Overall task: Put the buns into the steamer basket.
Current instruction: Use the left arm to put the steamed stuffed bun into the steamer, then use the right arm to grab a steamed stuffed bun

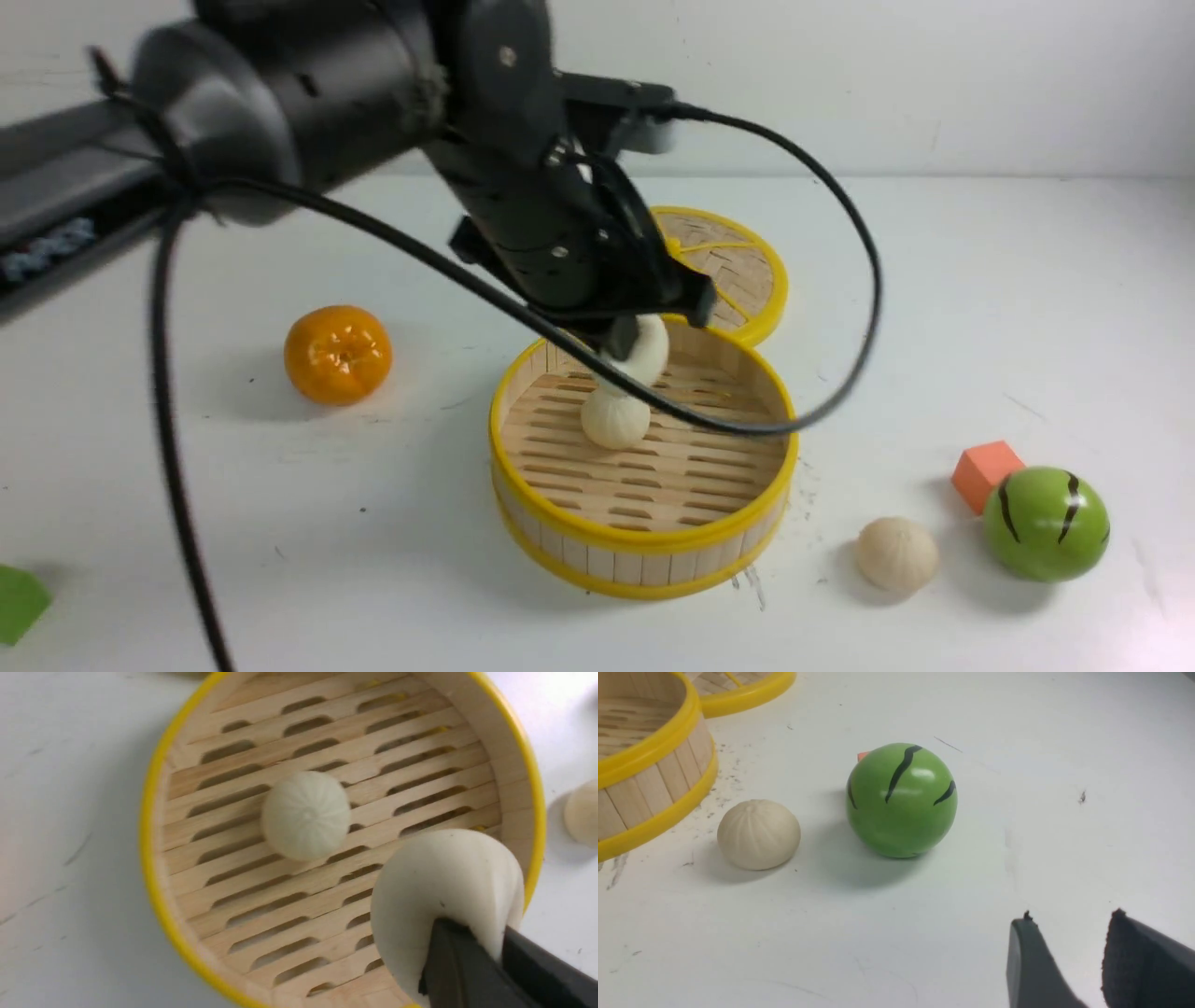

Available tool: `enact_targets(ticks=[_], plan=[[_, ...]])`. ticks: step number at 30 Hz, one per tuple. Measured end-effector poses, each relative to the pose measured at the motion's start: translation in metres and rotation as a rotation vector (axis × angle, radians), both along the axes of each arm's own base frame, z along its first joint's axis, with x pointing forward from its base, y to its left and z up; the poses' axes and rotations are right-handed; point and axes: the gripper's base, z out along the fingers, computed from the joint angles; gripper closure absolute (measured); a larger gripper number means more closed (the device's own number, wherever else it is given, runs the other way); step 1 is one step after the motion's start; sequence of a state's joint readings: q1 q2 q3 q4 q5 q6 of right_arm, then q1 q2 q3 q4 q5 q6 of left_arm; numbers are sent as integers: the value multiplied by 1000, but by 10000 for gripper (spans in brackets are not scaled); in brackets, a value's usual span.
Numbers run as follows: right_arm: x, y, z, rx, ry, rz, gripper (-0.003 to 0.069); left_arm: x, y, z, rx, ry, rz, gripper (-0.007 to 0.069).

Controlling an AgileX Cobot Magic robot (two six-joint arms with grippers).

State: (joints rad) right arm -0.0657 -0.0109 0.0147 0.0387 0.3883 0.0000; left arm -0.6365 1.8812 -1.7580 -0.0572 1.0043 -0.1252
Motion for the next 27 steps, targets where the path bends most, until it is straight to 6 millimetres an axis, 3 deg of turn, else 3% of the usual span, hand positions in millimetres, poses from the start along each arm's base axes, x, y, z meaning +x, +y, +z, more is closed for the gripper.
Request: enact_targets(ticks=[1, 5, 6, 9, 13, 14, 16, 19, 23, 27], plan=[[0, 0, 0, 0, 0, 0, 419, 4, -18, -19, 28, 29, -29, 624], [0, 0, 0, 0, 0, 0, 419, 7, -32, -41, 65, 67, -52, 609], [0, 0, 0, 0, 0, 0, 419, 10, -37, -54, 90, 96, -58, 589], [0, 0, 0, 0, 0, 0, 419, 13, -40, -69, 131, 139, -53, 543], [0, 0, 0, 0, 0, 0, 419, 15, -37, -86, 219, 191, -43, 396], [0, 0, 0, 0, 0, 0, 419, 15, -37, -86, 223, 192, -43, 389], [0, 0, 0, 0, 0, 0, 419, 15, -36, -90, 245, 201, -43, 284], [0, 0, 0, 0, 0, 0, 419, 16, -36, -86, 244, 195, -42, 213], [0, 0, 0, 0, 0, 0, 419, 17, -36, -73, 246, 193, -40, 167], [0, 0, 0, 0, 0, 0, 419, 18, -37, -47, 203, 135, -36, 158]])
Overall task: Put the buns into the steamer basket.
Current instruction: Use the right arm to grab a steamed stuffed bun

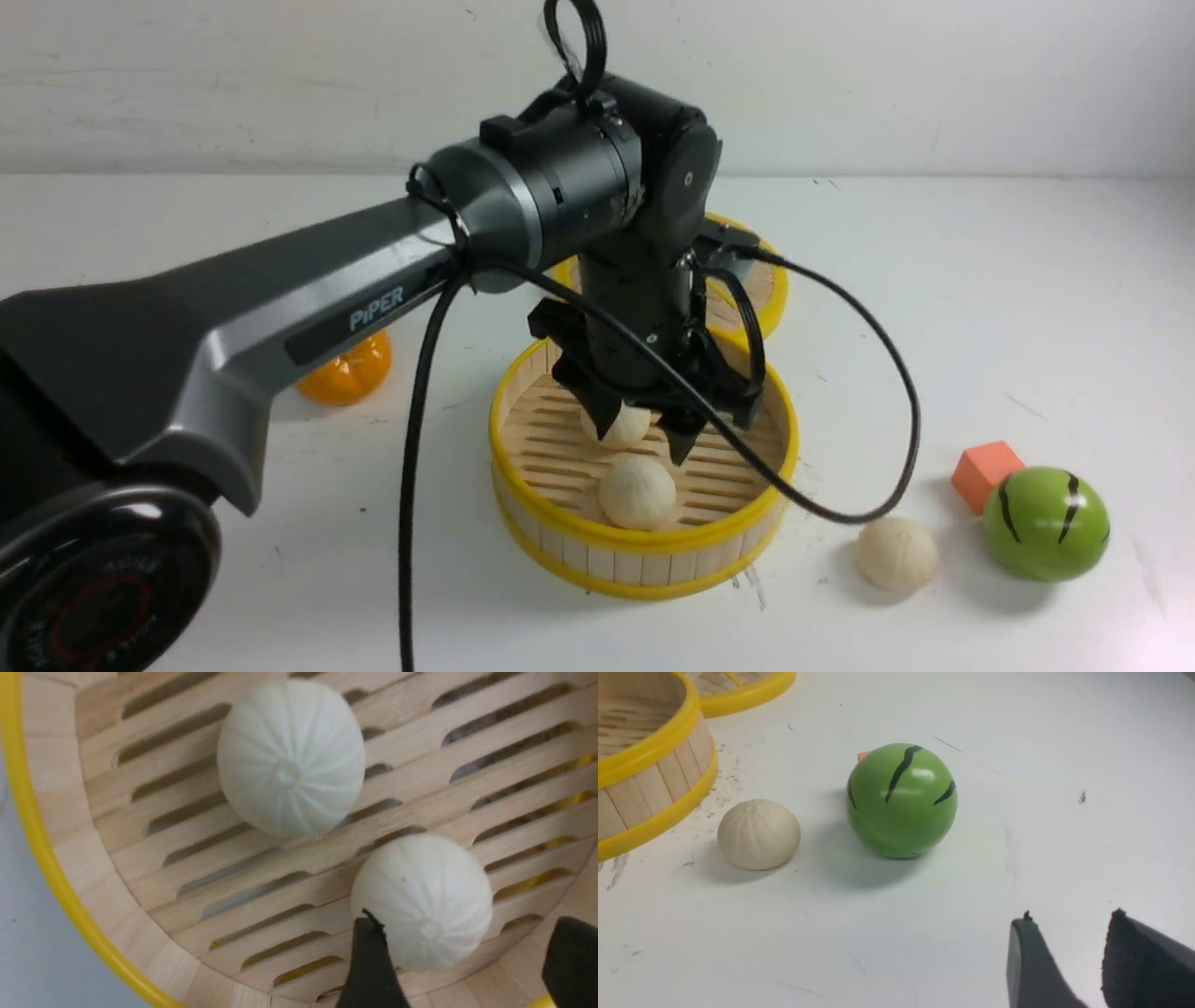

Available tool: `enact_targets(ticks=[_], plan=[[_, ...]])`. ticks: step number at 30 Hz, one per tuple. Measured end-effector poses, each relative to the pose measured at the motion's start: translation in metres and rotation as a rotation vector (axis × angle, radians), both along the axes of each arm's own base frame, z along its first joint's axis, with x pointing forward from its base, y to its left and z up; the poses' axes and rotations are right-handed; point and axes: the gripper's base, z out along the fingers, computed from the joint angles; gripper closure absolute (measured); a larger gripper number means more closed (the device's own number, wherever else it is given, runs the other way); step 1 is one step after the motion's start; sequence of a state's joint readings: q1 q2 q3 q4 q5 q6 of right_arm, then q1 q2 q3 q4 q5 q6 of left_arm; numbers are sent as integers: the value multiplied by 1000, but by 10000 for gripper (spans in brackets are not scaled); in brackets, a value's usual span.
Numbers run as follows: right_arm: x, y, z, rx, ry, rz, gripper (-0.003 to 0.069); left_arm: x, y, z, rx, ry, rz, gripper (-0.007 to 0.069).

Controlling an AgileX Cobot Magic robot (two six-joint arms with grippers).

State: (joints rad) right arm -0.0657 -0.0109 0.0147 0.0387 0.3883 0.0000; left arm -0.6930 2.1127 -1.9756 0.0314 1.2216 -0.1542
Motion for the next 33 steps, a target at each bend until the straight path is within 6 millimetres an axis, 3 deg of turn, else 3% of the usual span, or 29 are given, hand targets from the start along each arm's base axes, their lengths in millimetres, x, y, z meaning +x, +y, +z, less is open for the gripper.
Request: enact_targets(ticks=[3, 4, 6, 8, 11, 16, 20, 23, 25, 27, 28, 29, 31, 32, 33], plan=[[0, 0, 0, 0, 0, 0, 419, -11, 9, 38, -53, -56, 8, 161], [0, 0, 0, 0, 0, 0, 419, -12, 10, 40, -56, -60, 8, 161], [0, 0, 0, 0, 0, 0, 419, -27, 23, 82, -118, -128, 19, 181], [0, 0, 0, 0, 0, 0, 419, -37, 30, 103, -149, -163, 21, 196], [0, 0, 0, 0, 0, 0, 419, -60, 50, 146, -217, -242, 21, 264], [0, 0, 0, 0, 0, 0, 419, -101, 84, 182, -272, -306, 21, 424], [0, -1, 0, -31, 2, -3, 419, -132, 110, 186, -273, -310, 21, 531], [0, 0, 0, 23, -5, -12, 419, -156, 129, 177, -256, -288, 21, 599], [0, 3, 1, 228, -18, -32, 419, -174, 144, 166, -243, -271, 22, 634], [1, 10, 2, 580, -22, -62, 419, -192, 159, 151, -244, -264, 22, 638], [1, 11, 2, 616, -22, -65, 419, -194, 161, 153, -251, -270, 23, 638], [1, 16, 3, 890, -13, -88, 419, -204, 168, 139, -253, -267, 25, 638], [1, 21, 5, 1167, 4, -108, 419, -220, 181, 119, -269, -275, 30, 638], [1, 21, 5, 1208, 7, -111, 419, -222, 183, 120, -274, -282, 30, 638], [1, 23, 7, 1318, 13, -117, 419, -232, 191, 104, -286, -284, 36, 638]])
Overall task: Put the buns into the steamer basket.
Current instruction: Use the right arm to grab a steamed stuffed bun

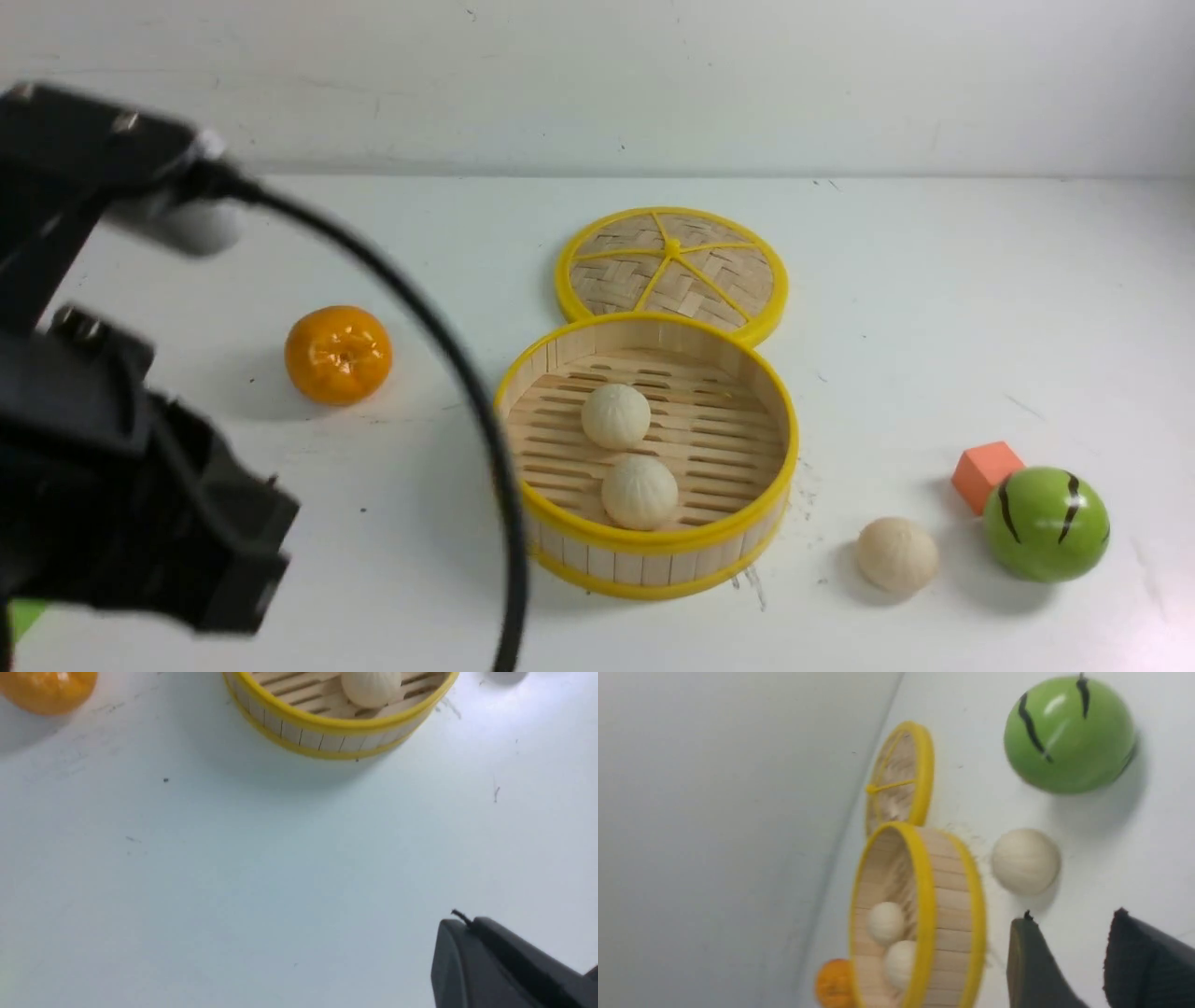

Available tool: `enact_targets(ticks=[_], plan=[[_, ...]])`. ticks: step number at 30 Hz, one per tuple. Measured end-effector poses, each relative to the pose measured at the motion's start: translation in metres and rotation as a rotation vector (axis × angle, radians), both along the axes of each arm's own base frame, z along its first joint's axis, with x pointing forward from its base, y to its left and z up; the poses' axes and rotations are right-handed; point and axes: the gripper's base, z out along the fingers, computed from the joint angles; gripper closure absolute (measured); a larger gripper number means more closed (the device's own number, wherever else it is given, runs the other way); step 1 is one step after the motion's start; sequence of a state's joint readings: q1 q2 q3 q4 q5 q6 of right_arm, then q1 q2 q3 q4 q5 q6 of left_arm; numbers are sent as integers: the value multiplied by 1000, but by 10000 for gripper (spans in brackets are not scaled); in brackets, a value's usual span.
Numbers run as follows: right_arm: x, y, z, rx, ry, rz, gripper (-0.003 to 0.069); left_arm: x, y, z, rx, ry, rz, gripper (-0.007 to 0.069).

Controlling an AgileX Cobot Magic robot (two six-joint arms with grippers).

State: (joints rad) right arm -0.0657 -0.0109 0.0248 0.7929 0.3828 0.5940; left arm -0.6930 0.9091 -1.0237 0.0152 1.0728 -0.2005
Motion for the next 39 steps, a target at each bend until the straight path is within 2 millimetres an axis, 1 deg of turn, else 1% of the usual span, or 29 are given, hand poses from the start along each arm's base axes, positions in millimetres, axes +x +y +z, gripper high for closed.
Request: enact_targets(ticks=[2, 4, 5, 8, 10, 12, 13, 14, 15, 16, 17, 18, 19, 20, 21, 22, 23, 24, 25, 26, 27, 29, 30, 31, 32, 33, 34, 37, 39], plan=[[0, 1, 1, 37, 1, 0, 419, -7, 5, -7, -13, -6, 1, 638], [0, 1, 1, 56, -1, -2, 419, -23, 18, -22, -51, -32, 1, 638], [0, 1, 1, 52, -1, -2, 419, -29, 21, -26, -67, -39, 0, 638], [0, 0, 0, -46, -14, 9, 419, -47, 36, -34, -117, -91, -2, 638], [0, 0, 0, -108, -26, 21, 419, -55, 43, -34, -142, -119, -2, 638], [0, 0, 6, -197, -59, 40, 419, -61, 48, -34, -163, -142, -3, 638], [0, 0, 6, -198, -59, 40, 419, -62, 48, -34, -164, -144, -3, 638], [-2, 1, 15, -251, -94, 50, 419, -65, 51, -33, -174, -156, -3, 638], [-3, 1, 37, -384, -157, 76, 433, -68, 53, -32, -186, -170, -4, 638], [-3, 2, 48, -446, -169, 93, 447, -68, 54, -32, -189, -173, -4, 638], [-2, 3, 60, -519, -181, 113, 472, -68, 54, -32, -190, -175, -4, 638], [0, 4, 79, -626, -185, 162, 504, -68, 54, -31, -193, -179, -4, 638], [2, 5, 91, -709, -178, 203, 541, -68, 54, -31, -195, -181, -4, 638], [3, 6, 103, -763, -191, 223, 557, -68, 54, -31, -196, -182, -4, 638], [13, 9, 128, -927, -150, 362, 629, -68, 53, -30, -202, -189, -4, 638], [20, 10, 142, -1006, -125, 443, 659, -68, 53, -30, -203, -191, -4, 638], [22, 10, 145, -1023, -127, 446, 662, -68, 53, -30, -204, -192, -4, 638], [29, 11, 154, -1075, -98, 529, 672, -68, 53, -30, -205, -193, -4, 638], [46, 12, 165, -1143, -46, 661, 677, -67, 53, -30, -207, -196, -4, 638], [48, 12, 167, -1154, -40, 678, 677, -67, 53, -30, -207, -196, -4, 638], [63, 13, 179, -1201, -21, 784, 677, -67, 53, -30, -208, -197, -4, 637], [86, 18, 187, -1227, 3, 911, 673, -67, 53, -30, -210, -199, -4, 637], [91, 19, 185, -1225, 16, 932, 673, -67, 53, -30, -210, -199, -4, 637], [108, 26, 187, -1263, 26, 1021, 669, -67, 53, -29, -211, -200, -4, 637], [110, 28, 186, -1259, 30, 1035, 669, -67, 53, -29, -211, -200, -4, 637], [127, 36, 181, -1308, 66, 1114, 669, -67, 53, -29, -211, -200, -4, 637], [143, 47, 170, -1337, 121, 1191, 669, -67, 53, -29, -211, -200, -4, 636], [160, 57, 155, -1367, 202, 1255, 666, -67, 53, -29, -211, -200, -4, 634], [184, 69, 127, -1379, 309, 1310, 661, -67, 53, -29, -211, -200, -4, 631]])
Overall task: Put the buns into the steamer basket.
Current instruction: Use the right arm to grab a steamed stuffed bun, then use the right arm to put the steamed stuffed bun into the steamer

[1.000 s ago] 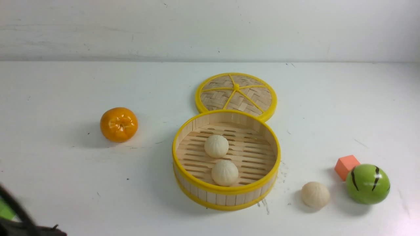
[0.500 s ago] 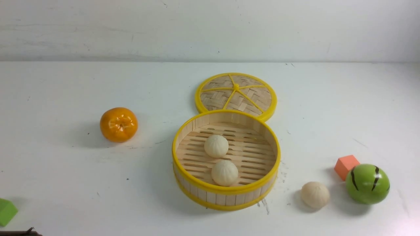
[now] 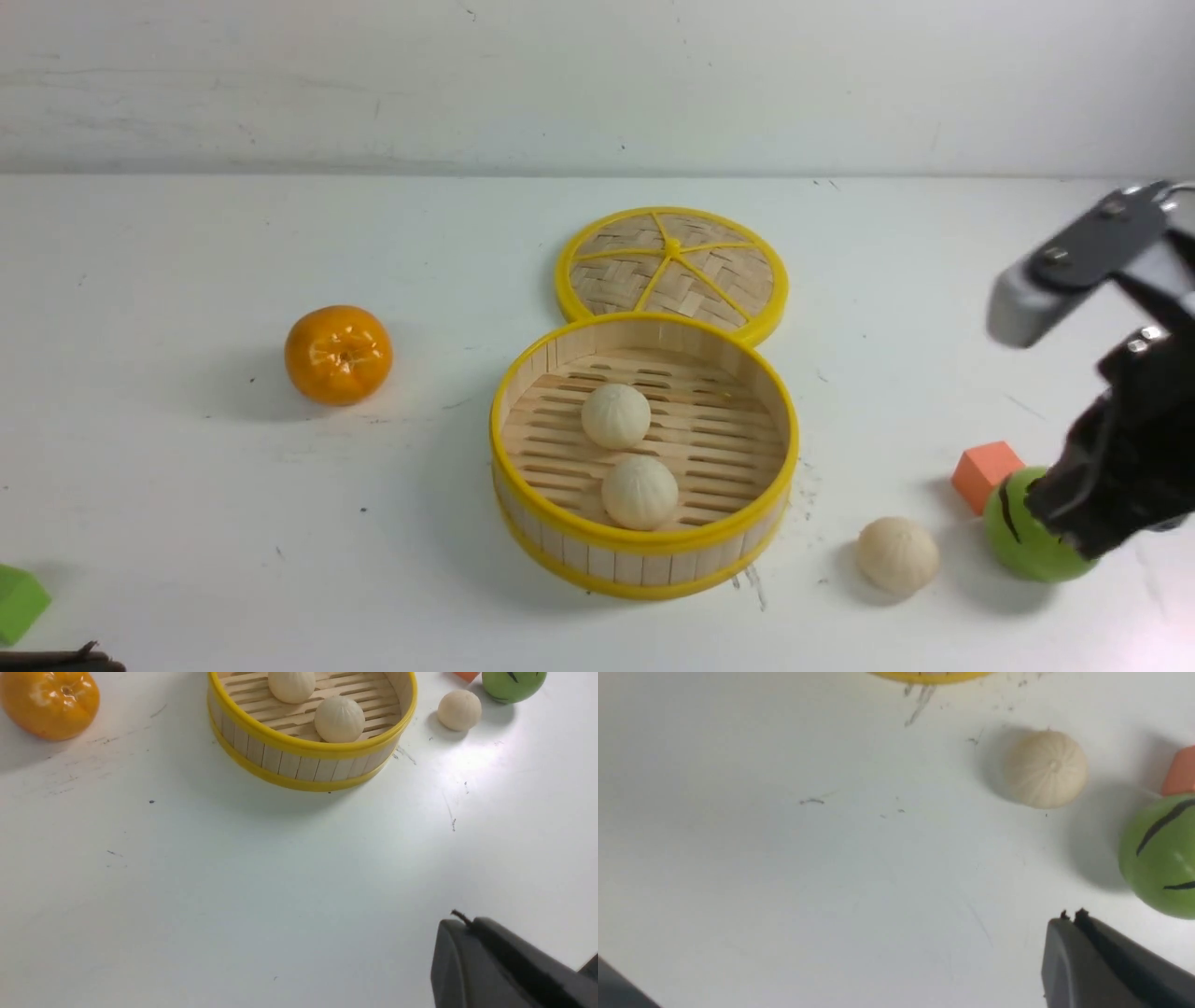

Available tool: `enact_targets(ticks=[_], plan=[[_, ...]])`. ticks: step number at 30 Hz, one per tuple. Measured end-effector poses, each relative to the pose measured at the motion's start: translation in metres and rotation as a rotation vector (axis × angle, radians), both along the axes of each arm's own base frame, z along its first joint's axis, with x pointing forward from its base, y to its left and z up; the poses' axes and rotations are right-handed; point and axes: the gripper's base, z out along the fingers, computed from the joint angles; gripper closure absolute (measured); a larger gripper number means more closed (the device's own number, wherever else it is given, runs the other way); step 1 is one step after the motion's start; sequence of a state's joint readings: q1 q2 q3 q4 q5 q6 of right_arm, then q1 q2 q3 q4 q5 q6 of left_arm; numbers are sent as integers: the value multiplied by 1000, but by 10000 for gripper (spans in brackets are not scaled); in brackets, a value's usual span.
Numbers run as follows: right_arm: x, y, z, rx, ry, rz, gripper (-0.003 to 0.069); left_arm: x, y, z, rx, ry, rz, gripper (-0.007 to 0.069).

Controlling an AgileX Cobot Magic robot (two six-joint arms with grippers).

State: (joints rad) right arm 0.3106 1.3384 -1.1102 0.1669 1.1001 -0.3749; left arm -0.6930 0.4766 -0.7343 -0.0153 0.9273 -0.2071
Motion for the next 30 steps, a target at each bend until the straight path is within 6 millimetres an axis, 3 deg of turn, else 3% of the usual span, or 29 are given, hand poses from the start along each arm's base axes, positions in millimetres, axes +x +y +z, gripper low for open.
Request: enact_targets(ticks=[1, 3, 4, 6, 9, 10, 11, 12, 17, 19, 24, 26, 27, 28, 30], plan=[[2, 1, -2, -4, 4, -4, 659, 0, 0, 0, 0, 0, 0, 631], [25, 10, -32, -30, 66, -26, 636, 0, 0, 0, 0, 0, 0, 629], [26, 10, -31, -27, 56, -30, 636, 0, 0, 0, 0, 0, 0, 629], [42, 15, -55, -43, 87, -47, 576, 0, 0, 0, 1, 1, 0, 629], [57, 19, -76, -47, 79, -60, 463, 0, 0, 0, 1, 1, 0, 627], [66, 22, -90, -48, 78, -69, 376, 0, 0, 0, 0, 0, 0, 627], [67, 22, -90, -44, 66, -73, 365, 0, 0, 0, 0, 0, 0, 627], [76, 24, -103, -47, 57, -79, 265, 0, 0, 0, 0, -1, 0, 627], [90, 23, -132, -97, 50, -114, 113, 1, 1, 0, 10, -11, 5, 624], [91, 23, -136, -111, 54, -122, 115, 1, 1, 0, 10, -11, 5, 624], [94, 20, -133, -159, 62, -119, 284, 1, 1, 0, 10, -10, 5, 622], [101, 24, -117, -166, 69, -118, 495, 1, 1, 0, 11, -9, 5, 620], [103, 25, -111, -168, 74, -117, 555, 1, 1, 0, 11, -9, 5, 620], [107, 28, -101, -155, 69, -121, 608, 1, 1, 0, 11, -9, 5, 620], [114, 37, -79, -122, 43, -119, 638, 1, 1, 0, 11, -9, 5, 617]])
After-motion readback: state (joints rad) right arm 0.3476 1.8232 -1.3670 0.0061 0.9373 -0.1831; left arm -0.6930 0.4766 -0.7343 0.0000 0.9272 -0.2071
